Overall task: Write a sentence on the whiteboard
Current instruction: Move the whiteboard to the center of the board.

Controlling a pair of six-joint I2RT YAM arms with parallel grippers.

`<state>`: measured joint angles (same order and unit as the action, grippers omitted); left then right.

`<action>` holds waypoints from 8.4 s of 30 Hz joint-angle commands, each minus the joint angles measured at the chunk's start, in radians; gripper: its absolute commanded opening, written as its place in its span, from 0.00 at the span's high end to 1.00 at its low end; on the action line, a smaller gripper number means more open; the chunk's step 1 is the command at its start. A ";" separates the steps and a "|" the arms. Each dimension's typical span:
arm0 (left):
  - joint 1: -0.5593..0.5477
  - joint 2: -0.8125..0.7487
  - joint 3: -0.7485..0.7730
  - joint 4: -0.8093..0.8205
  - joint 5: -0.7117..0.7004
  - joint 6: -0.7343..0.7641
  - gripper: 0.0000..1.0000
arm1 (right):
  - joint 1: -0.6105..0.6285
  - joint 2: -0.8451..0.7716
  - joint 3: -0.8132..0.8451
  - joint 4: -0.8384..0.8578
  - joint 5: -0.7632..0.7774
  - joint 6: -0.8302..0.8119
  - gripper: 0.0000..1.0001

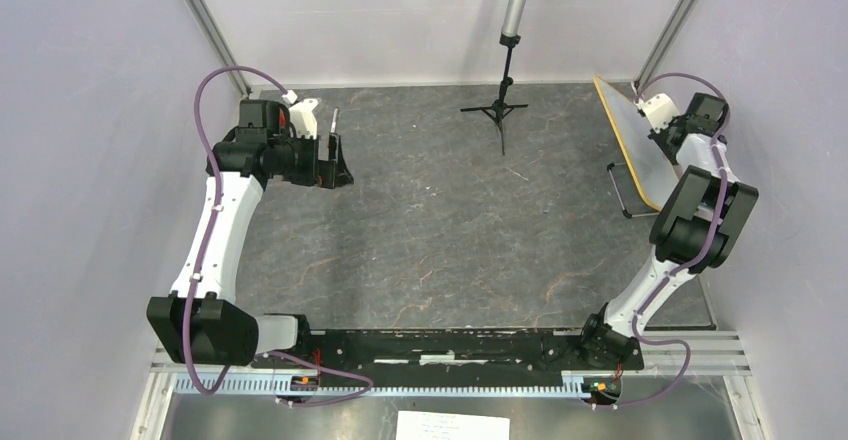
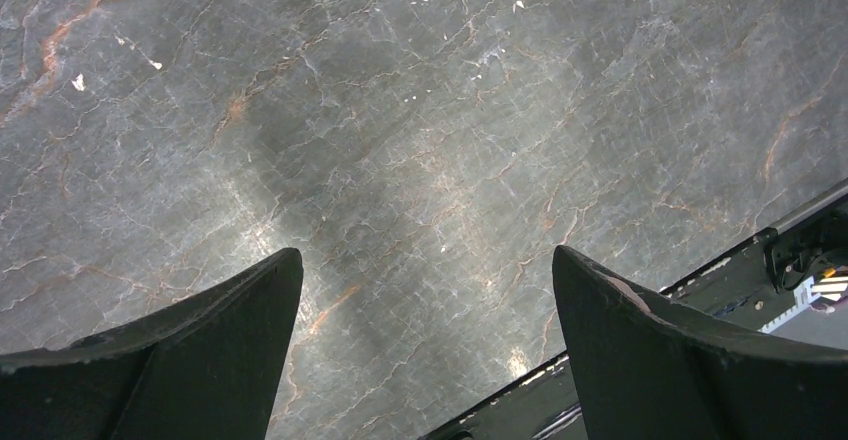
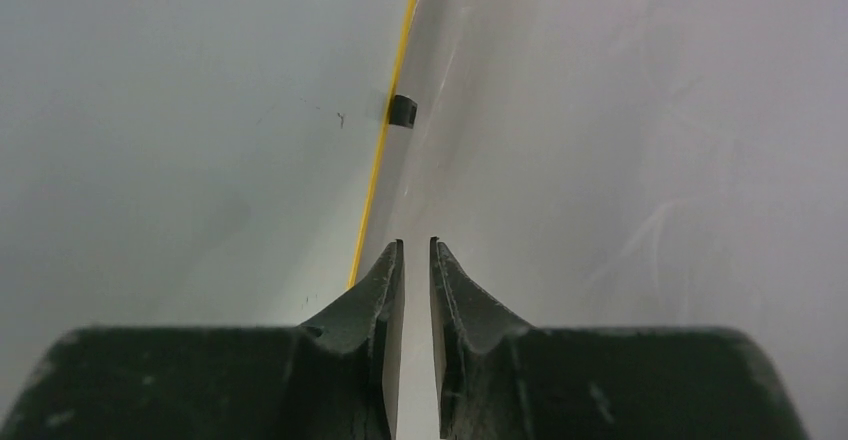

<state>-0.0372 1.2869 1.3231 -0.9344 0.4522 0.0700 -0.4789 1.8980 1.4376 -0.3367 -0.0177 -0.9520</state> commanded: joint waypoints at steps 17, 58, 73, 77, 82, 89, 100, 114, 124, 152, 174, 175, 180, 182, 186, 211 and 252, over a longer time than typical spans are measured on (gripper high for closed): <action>-0.007 -0.012 0.039 0.011 0.028 -0.017 0.00 | 0.003 0.176 -0.042 0.079 -0.007 -0.088 0.86; -0.007 -0.031 0.030 0.020 0.035 -0.021 0.00 | 0.048 0.156 -0.186 -0.131 -0.256 -0.001 0.93; -0.015 -0.009 0.019 0.029 0.046 -0.022 0.00 | 0.144 0.014 -0.385 -0.132 -0.330 0.099 0.95; -0.018 -0.008 0.017 0.029 0.050 -0.023 0.00 | 0.164 -0.011 -0.432 -0.153 -0.359 0.098 0.95; -0.019 -0.007 0.010 0.036 0.051 -0.025 0.00 | 0.213 -0.068 -0.530 -0.132 -0.379 0.098 0.95; -0.021 -0.010 0.008 0.035 0.056 -0.029 0.00 | 0.298 -0.142 -0.630 -0.106 -0.409 0.111 0.95; -0.022 -0.026 -0.001 0.036 0.060 -0.027 0.00 | 0.202 -0.235 -0.429 -0.364 -0.533 -0.082 0.73; -0.024 -0.019 -0.007 0.037 0.065 -0.016 0.00 | 0.205 -0.136 -0.237 -0.421 -0.512 -0.521 0.39; -0.023 -0.026 -0.014 0.036 0.057 -0.013 0.00 | 0.222 -0.012 -0.160 -0.429 -0.532 -0.696 0.44; -0.023 0.012 -0.014 0.036 0.055 -0.060 0.00 | 0.347 0.074 -0.169 -0.568 -0.609 -0.845 0.84; -0.023 0.004 -0.013 0.101 0.134 -0.210 0.01 | 0.794 -0.260 -0.653 -0.013 -0.533 -0.027 1.00; -0.022 0.010 -0.012 0.101 0.150 -0.214 0.02 | 0.806 -0.267 -0.669 0.001 -0.529 -0.010 1.00; -0.024 0.026 -0.030 0.097 0.218 -0.231 0.05 | 0.827 -0.290 -0.729 0.094 -0.475 0.127 1.00; -0.029 0.031 -0.039 0.097 0.225 -0.231 0.05 | 0.827 -0.290 -0.735 0.121 -0.456 0.203 1.00; -0.050 0.050 -0.032 0.097 0.215 -0.229 0.07 | 0.827 -0.299 -0.760 0.170 -0.468 0.351 1.00; -0.265 0.198 0.053 0.079 0.255 -0.251 0.43 | 0.885 -0.369 -0.882 0.287 -0.458 0.485 1.00; -0.262 0.272 0.161 -0.278 0.191 0.024 0.38 | 1.035 -0.418 -0.863 0.105 -0.402 0.536 0.77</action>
<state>-0.3027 1.5391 1.4300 -1.1465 0.6682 -0.0093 0.5171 1.4708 0.6178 -0.0628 -0.3794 -0.4309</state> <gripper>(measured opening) 0.462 0.220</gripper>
